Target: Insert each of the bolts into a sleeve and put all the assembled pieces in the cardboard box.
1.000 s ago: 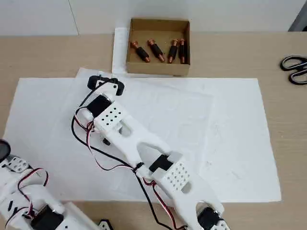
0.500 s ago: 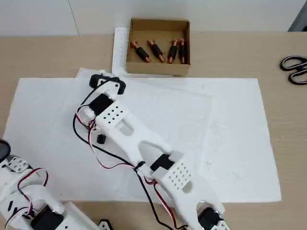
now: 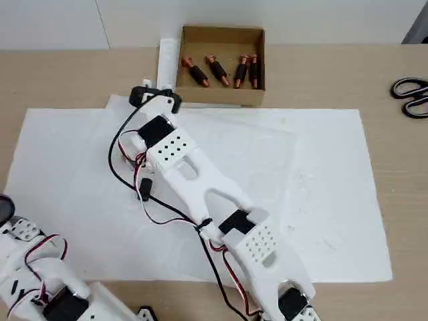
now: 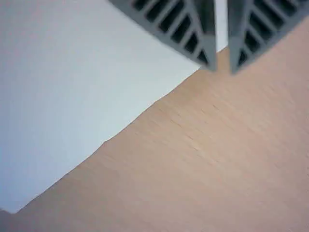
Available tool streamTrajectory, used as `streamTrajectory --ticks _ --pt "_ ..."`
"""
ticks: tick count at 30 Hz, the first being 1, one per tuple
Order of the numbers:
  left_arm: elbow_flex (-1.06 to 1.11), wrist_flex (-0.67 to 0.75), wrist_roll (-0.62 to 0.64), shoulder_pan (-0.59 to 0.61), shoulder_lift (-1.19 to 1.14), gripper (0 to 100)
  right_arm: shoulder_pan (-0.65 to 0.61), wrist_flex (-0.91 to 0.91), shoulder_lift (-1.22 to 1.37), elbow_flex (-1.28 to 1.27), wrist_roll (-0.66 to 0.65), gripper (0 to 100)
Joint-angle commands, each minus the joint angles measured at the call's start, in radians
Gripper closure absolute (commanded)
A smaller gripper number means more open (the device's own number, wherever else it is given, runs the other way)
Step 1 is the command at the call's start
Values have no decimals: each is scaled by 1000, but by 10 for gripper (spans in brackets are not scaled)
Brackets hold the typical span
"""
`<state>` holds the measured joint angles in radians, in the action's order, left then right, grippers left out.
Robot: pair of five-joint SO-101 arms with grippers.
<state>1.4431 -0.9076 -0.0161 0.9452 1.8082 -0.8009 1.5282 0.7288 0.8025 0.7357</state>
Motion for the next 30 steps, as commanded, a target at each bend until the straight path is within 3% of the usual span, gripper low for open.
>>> streamTrajectory --ticks 1,10,13,18,30 --pt "-45 -2 -2 0 12 994 7 -12 -79 9 -44 987" --pt "-45 -2 -2 0 12 994 -10 -4 -76 9 -52 747" --pt "-45 -2 -2 0 12 994 -47 -10 -76 9 -48 749" --pt "-45 -2 -2 0 12 994 -119 -12 -71 9 66 764" --pt "-45 -2 -2 0 12 994 -140 -19 41 11 72 753"
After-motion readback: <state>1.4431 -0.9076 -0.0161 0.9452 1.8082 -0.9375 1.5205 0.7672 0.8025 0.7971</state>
